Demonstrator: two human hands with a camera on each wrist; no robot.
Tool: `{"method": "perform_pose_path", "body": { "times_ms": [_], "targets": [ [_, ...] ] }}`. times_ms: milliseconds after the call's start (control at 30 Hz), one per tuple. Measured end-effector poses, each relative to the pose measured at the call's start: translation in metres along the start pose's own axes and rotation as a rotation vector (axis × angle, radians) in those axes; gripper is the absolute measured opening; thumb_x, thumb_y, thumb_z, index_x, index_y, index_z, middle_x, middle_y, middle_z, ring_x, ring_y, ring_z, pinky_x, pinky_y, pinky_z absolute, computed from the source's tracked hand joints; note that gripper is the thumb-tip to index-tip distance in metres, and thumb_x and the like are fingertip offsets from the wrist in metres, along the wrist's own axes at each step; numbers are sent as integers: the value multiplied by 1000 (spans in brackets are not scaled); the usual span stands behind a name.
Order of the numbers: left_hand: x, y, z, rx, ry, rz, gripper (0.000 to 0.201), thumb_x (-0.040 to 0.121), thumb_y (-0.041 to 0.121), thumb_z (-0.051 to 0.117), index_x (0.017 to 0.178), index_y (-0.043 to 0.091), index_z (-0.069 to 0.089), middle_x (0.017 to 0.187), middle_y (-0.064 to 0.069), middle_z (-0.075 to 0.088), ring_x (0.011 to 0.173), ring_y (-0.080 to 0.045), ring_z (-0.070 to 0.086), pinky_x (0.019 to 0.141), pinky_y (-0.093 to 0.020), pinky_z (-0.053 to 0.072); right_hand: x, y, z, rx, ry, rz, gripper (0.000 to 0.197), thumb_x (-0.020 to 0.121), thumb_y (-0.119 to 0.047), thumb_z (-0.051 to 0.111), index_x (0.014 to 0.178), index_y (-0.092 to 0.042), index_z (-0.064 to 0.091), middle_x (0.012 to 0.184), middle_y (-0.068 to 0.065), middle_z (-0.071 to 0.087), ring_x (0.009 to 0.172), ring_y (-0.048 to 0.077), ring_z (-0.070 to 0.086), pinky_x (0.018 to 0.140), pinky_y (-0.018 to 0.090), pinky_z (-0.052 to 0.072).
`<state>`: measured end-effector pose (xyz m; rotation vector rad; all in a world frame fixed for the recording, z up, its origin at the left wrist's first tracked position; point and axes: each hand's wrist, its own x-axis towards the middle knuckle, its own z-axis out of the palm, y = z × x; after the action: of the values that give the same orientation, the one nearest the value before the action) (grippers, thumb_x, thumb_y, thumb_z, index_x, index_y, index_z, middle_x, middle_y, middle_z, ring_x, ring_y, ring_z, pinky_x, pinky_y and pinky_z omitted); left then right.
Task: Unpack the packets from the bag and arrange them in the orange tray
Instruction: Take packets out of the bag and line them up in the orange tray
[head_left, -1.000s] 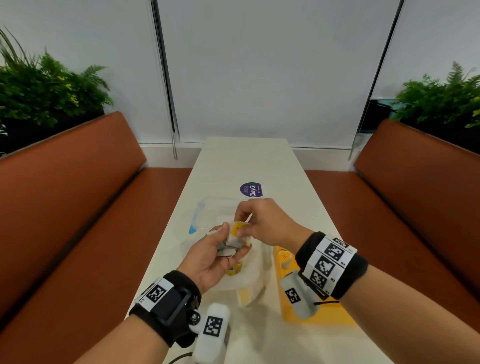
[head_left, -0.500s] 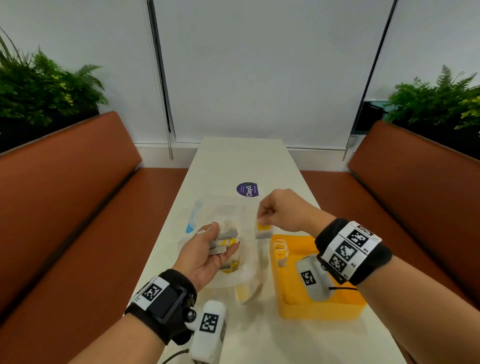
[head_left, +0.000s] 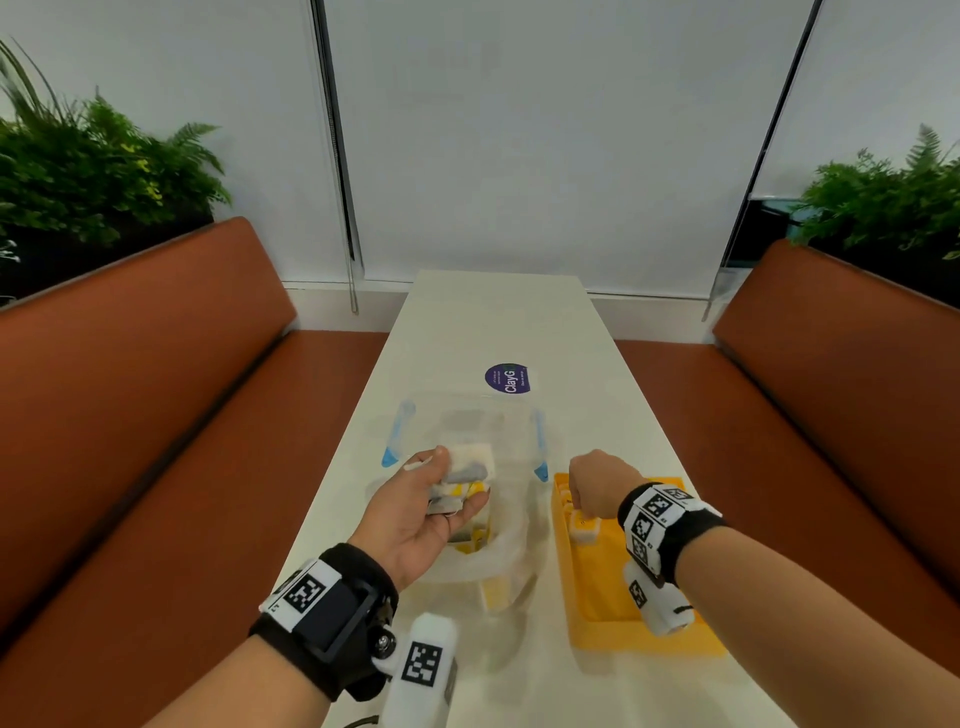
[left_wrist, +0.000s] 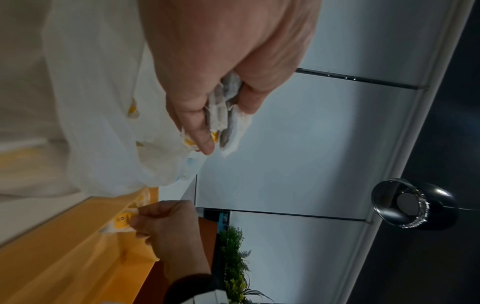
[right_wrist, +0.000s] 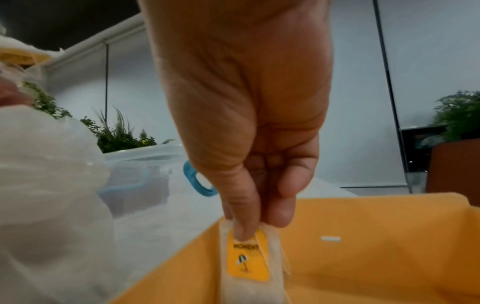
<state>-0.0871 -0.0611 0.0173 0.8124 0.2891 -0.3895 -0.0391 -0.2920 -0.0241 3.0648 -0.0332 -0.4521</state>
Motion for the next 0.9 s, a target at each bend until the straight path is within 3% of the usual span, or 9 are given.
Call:
{"method": "perform_pose_path", "body": {
  "times_ms": [167,333,433,533,633,767,833,900],
  "targets": [
    [3,0,-3,-1,14,-3,7,95,11,55,93,5,55,95,-19,64,96,-36,63,82,-47,53,9,-3,9,22,-2,3,14,85,-6,59,95,-5,67,100,13,69,88,26,65,75,30,51],
    [7,-2,-4,4,-3,-1,8,96,12,55,91,5,55,88,-18,67,91,-34,65,83,-48,53,8,-4,11,20,-9,20,12,84,-8,62,95,-5,67,97,13,69,80,23,61,73,29,50],
    [7,-4,-4,3,-12,-12,7,96,12,54,92,6,55,99,-18,64,94,-34,64,83,-47,53,6,-2,12,16,-8,10,6,83,-8,63,88,-8,66,92,13,67,81,24,62,72,29,50],
    [8,-5,-4,3,-14,-18,7,96,12,54,92,6,55,106,-18,60,96,-34,63,81,-46,54,3,-1,9,12,1,0,17,81,-9,67,97,-4,67,99,12,69,92,25,65,79,30,54],
    [7,-5,-2,-6,-13,-24,8,96,12,55,91,6,55,106,-18,58,96,-34,63,79,-47,55,-3,-2,-1,49,78,18,20,83,-9,64,103,-7,67,101,11,68,92,25,65,79,31,55],
    [4,-6,-2,-5,-14,-28,8,95,13,56,90,6,56,104,-17,60,94,-34,64,74,-46,58,-14,-12,-31,209,295,-1,15,84,-15,58,93,-10,69,92,8,68,83,25,65,73,31,54],
    [2,-8,1,1,-24,-19,8,95,12,56,90,6,56,97,-16,65,91,-33,66,77,-46,58,-24,-24,-47,428,347,-120,15,85,-21,63,90,-8,70,87,5,70,78,17,62,70,25,49],
    [0,-8,4,16,-41,-10,9,95,13,56,90,6,57,91,-16,68,88,-31,67,81,-46,55,-40,-40,-61,649,283,-285,22,84,-28,69,100,-12,70,91,0,67,79,11,60,72,16,46]
  ]
}}
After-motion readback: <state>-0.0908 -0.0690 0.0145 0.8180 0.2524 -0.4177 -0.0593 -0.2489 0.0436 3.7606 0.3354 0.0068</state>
